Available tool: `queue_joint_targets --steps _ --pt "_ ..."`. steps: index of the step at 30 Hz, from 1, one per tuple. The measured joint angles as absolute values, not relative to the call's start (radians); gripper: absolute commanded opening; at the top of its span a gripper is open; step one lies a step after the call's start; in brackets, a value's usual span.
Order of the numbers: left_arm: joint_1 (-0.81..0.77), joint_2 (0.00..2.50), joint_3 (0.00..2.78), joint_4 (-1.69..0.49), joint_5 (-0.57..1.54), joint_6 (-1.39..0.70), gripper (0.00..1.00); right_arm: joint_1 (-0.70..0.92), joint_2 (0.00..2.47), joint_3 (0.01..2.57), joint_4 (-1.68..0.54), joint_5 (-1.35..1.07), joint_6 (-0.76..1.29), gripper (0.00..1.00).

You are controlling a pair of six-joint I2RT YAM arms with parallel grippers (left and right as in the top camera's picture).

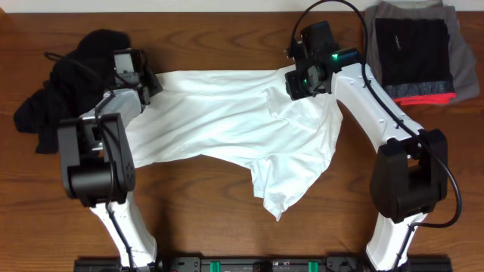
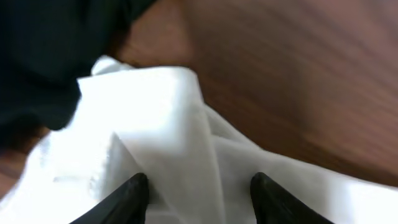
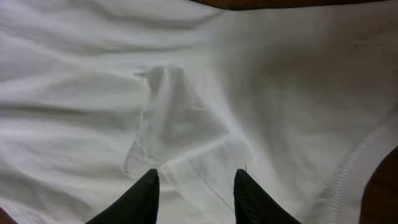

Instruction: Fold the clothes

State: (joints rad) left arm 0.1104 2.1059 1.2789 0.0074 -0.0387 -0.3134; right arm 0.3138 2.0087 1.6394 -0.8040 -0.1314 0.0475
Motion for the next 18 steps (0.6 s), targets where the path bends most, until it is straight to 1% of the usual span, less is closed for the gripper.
queue_joint_targets --steps 5,9,13,16,18 --pt "0.11 2.107 1.279 0.035 -0.041 -0.352 0.52 0.314 2.009 1.639 -0.805 -0.132 0.047 0.42" --pt "0.11 2.107 1.279 0.056 -0.041 -0.371 0.44 0.314 2.009 1.639 -0.805 -0.132 0.047 0.43" --pt "0.11 2.107 1.279 0.058 -0.041 -0.374 0.32 0.316 2.009 1.639 -0.804 -0.132 0.047 0.44" --pt "0.11 2.107 1.279 0.057 -0.041 -0.38 0.15 0.319 2.009 1.639 -0.804 -0.133 0.047 0.44" --pt "0.11 2.107 1.279 0.056 -0.041 -0.378 0.11 0.319 2.009 1.639 -0.803 -0.134 0.047 0.45"
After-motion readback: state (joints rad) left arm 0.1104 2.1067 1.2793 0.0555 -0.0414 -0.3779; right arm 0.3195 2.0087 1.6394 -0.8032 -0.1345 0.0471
